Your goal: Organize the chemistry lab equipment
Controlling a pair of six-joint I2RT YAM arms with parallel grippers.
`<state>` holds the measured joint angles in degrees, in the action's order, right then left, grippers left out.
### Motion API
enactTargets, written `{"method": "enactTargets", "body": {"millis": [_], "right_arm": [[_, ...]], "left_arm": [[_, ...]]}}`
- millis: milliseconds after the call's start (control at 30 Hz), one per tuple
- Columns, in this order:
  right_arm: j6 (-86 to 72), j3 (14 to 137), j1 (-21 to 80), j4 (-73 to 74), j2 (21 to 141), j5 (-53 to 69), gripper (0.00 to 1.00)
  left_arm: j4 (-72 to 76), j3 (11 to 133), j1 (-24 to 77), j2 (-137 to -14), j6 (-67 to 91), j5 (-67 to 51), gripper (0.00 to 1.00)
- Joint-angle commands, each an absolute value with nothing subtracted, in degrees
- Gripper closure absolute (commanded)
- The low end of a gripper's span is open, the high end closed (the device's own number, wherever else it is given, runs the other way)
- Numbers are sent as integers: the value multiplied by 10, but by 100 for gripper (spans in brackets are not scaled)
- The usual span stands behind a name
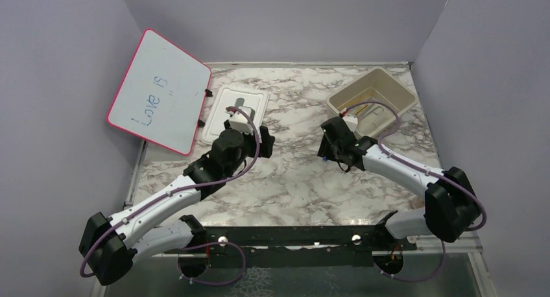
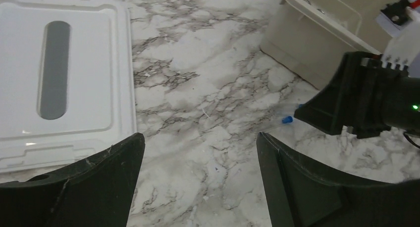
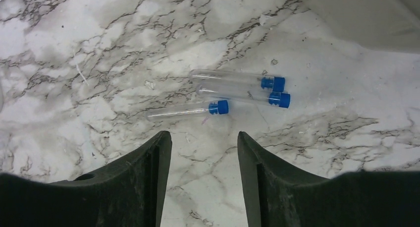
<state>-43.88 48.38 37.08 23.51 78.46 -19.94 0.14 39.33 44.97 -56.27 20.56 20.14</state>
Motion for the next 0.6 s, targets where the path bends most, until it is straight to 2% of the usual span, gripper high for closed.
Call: {"method": "enactTargets", "body": {"millis": [0,267,567], "right_arm": [[-481,503,363,268,806,-234,43],[-561,522,364,261,861,-226,36],[-628,564,376,319,912,-265,36]], "left_arm": [[31,407,448,-563,187,64,15],[73,383,448,-573,223,17,18],[105,360,448,-555,228,0,19]]}}
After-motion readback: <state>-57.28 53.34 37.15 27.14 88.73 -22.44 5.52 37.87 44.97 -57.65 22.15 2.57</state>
